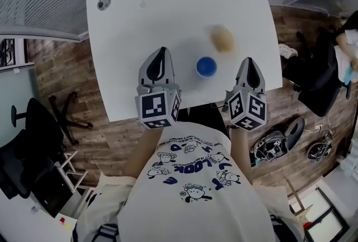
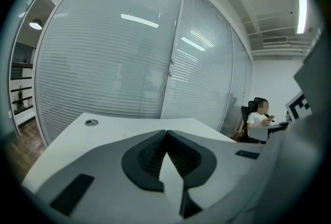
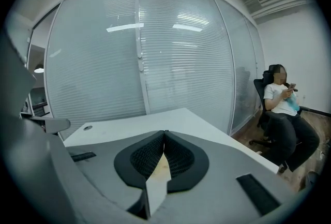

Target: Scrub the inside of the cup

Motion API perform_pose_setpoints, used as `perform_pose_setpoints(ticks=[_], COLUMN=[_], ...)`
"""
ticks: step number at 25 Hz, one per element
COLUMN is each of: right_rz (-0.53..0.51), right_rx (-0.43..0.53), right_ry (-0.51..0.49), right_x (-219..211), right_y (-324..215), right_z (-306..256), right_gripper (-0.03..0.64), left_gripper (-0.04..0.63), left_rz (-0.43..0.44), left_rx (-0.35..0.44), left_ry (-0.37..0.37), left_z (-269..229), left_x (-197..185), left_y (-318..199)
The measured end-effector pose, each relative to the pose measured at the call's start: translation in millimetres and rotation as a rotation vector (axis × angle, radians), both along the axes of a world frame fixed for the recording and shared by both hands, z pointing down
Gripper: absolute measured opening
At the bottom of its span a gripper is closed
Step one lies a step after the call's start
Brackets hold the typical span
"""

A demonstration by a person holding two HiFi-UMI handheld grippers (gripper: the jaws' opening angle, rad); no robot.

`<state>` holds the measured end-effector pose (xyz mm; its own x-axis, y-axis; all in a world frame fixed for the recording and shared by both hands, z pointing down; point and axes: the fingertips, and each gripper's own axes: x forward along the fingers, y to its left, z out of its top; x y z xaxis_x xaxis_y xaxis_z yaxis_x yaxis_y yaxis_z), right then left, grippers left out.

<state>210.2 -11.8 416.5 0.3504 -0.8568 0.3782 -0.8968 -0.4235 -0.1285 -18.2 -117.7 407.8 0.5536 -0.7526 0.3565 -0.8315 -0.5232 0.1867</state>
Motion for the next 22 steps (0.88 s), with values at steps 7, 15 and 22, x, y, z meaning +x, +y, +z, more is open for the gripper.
perform_pose_setpoints(ticks=[7,15,22], right_rz=[-0.072,-0.251,-0.403], right_rx=[-0.033,-0.046,-0.152], right_ry=[0.003,-0.022,-0.048], right_x=[0,-4,-12], right_y=[-12,-31,-38], right_z=[12,24,60], right_gripper=[-0.003,0.060,0.089], left_gripper=[0.029,0.028,0.029], left_rz=[-0.052,-0.127,-0.189], left_rx=[-0.006,-0.019,-0.046], left_ry=[-0.020,-0.043,-0.066], left_z=[3,4,10], left_x=[-3,0,-2], left_y=[-5,-7,-2])
